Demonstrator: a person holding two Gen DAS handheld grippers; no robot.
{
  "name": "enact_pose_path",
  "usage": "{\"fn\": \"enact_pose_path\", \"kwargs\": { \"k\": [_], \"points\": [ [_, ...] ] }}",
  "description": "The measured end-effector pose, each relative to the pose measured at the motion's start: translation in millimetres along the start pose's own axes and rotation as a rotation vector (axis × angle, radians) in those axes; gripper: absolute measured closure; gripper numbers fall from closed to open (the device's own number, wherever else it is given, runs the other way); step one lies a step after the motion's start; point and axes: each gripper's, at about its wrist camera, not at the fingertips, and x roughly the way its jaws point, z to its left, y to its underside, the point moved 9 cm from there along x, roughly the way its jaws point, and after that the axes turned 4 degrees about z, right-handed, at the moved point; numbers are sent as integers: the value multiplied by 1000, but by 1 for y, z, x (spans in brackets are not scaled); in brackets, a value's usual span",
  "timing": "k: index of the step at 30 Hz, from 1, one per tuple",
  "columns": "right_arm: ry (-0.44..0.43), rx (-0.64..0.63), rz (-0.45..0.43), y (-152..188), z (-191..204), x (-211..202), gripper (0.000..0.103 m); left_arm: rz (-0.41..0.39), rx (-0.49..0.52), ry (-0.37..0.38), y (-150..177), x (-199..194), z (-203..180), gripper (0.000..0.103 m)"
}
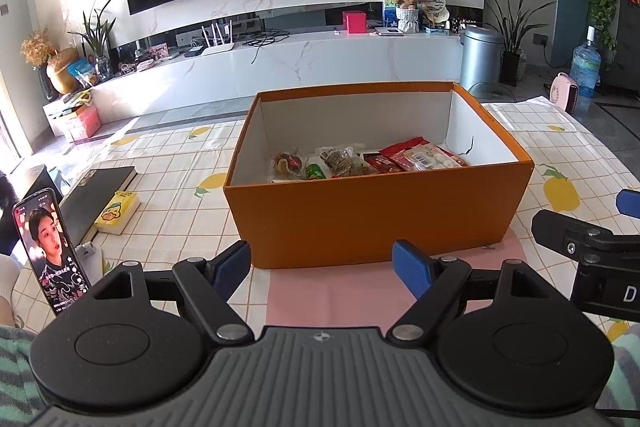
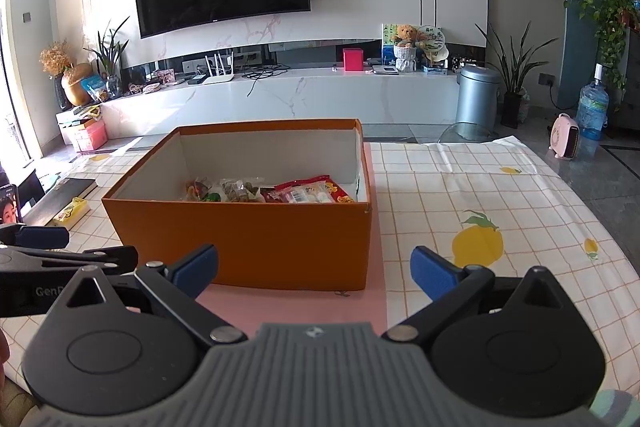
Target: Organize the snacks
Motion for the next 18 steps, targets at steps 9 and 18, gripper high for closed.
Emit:
{"fn": "enact_pose_path", "kwargs": {
  "k": [9, 18],
  "points": [
    [-3, 7, 0, 1, -1, 1, 4, 3, 1, -7, 1, 0, 1, 9],
    [-6, 9, 4, 2, 0, 1, 4, 1, 3, -11, 0, -1, 0, 9]
  ]
}}
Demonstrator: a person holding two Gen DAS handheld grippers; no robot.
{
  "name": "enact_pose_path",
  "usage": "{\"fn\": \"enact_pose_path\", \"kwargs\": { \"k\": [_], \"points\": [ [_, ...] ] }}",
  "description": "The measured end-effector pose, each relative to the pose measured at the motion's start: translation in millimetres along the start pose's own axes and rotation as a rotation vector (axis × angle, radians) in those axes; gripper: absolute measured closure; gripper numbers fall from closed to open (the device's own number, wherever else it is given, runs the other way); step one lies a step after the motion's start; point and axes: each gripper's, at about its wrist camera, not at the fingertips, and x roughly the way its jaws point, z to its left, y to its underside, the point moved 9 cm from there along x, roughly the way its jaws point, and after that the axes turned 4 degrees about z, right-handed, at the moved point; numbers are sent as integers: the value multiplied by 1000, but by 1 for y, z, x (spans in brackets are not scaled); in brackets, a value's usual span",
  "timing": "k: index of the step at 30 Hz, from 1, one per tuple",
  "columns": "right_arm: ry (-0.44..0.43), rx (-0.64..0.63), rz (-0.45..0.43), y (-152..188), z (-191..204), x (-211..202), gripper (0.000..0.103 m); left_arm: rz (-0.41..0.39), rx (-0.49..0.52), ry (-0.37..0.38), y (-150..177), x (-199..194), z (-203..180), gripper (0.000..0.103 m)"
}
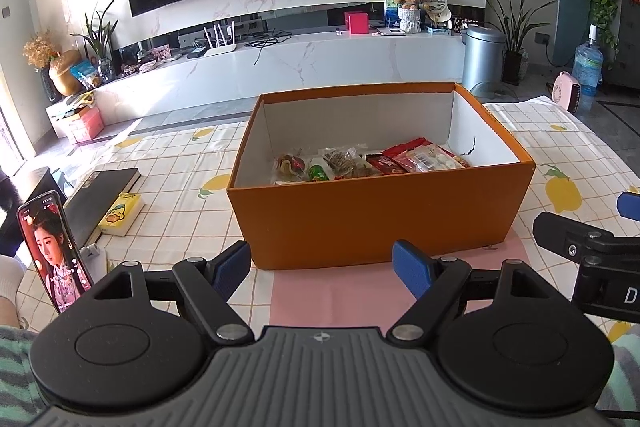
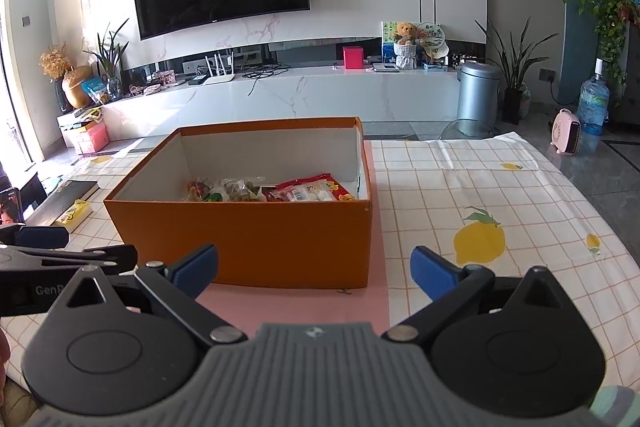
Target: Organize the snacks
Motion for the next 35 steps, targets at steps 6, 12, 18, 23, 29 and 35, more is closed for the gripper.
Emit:
{"fn": "enact_pose_path", "kwargs": {
  "k": [6, 12, 18, 23, 29, 35],
  "points": [
    [-4, 3, 5, 2, 1, 1, 4, -1, -2, -2, 0, -1, 0, 9],
    [-7, 1, 7, 1, 3, 1, 4, -1, -2, -1, 0, -1, 0, 9],
    [-9, 4, 12, 2, 4, 2, 4, -2, -2, 1, -1, -1, 0, 9],
    [-10, 6, 17, 3, 4, 3, 4, -12, 7, -13, -2, -4, 2, 9],
    [-11, 5, 17, 3, 4, 3, 4, -14, 7, -21, -2, -5, 4, 9],
    [-12, 3, 19, 4, 5, 4, 4, -18, 11, -26, -3, -7, 4, 9]
  ]
}}
